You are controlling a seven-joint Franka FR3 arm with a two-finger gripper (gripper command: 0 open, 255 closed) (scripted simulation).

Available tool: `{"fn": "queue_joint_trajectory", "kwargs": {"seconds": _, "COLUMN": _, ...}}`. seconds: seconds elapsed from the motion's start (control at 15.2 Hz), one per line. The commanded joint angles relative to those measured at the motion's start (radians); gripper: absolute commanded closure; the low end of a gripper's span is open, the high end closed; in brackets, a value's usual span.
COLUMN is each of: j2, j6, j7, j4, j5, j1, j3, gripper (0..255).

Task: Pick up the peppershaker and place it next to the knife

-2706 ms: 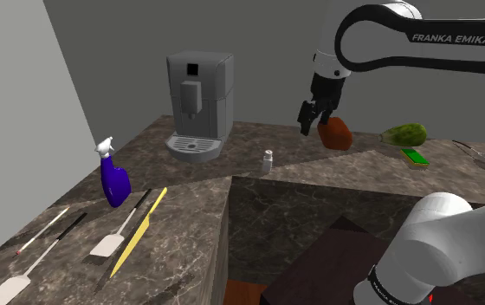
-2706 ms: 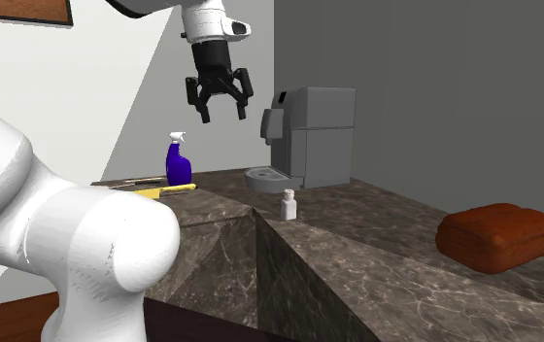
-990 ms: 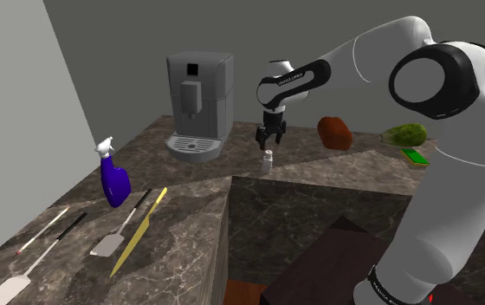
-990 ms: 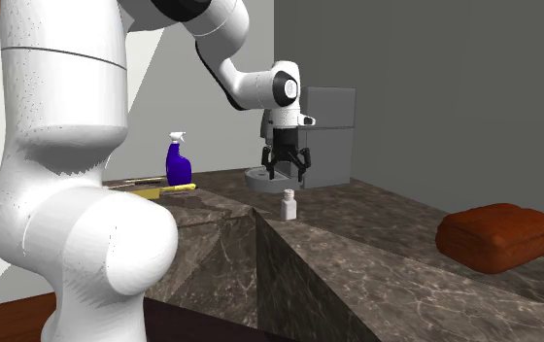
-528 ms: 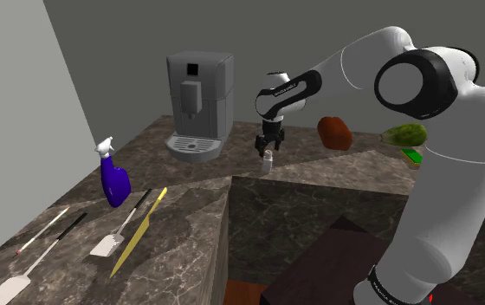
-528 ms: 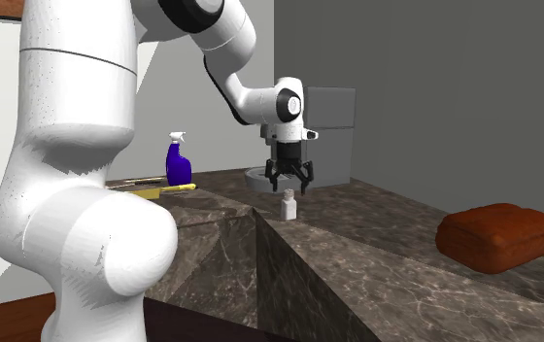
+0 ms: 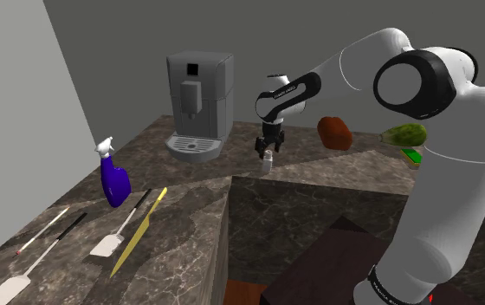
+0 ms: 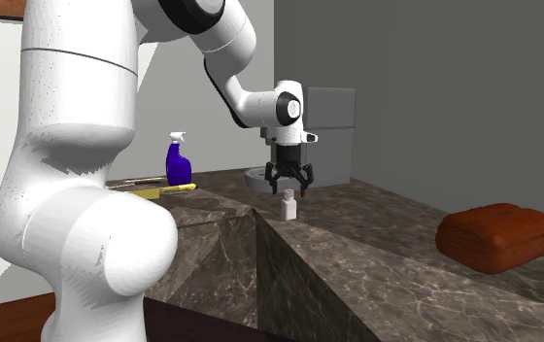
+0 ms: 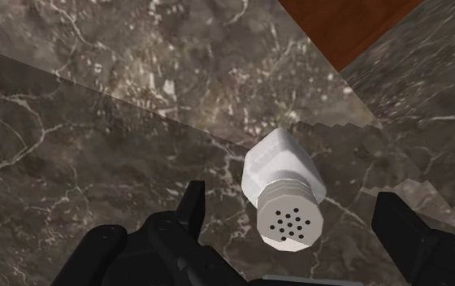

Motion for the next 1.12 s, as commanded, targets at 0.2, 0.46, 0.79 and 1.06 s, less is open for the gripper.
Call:
{"fn": "queue_joint_trajectory", "kwargs": {"seconds": 0.2, "j2": 0.000, "j6": 0.000, "j7": 0.000, "j4": 0.000, "j5": 0.000, "j1": 0.000, "j3": 0.000, "gripper": 255}}
{"fn": "queue_joint_trajectory", "kwargs": {"seconds": 0.46, "j2": 0.000, "j6": 0.000, "j7": 0.000, "j4": 0.000, "j5": 0.000, "j1": 0.000, "j3": 0.000, "gripper": 255}}
{"fn": "queue_joint_trajectory", "kwargs": {"seconds": 0.79, "j2": -0.019, "j6": -0.036, "j7": 0.001, "j4": 0.018, "j5": -0.002, "j1": 0.001, "j3": -0.001, "gripper": 255}}
{"fn": "queue_joint_trajectory", "kwargs": {"seconds": 1.06, "j2": -0.041, "j6": -0.086, "j7": 0.002, "j4": 0.045, "j5": -0.005, "j1": 0.001, "j3": -0.001, "gripper": 255}}
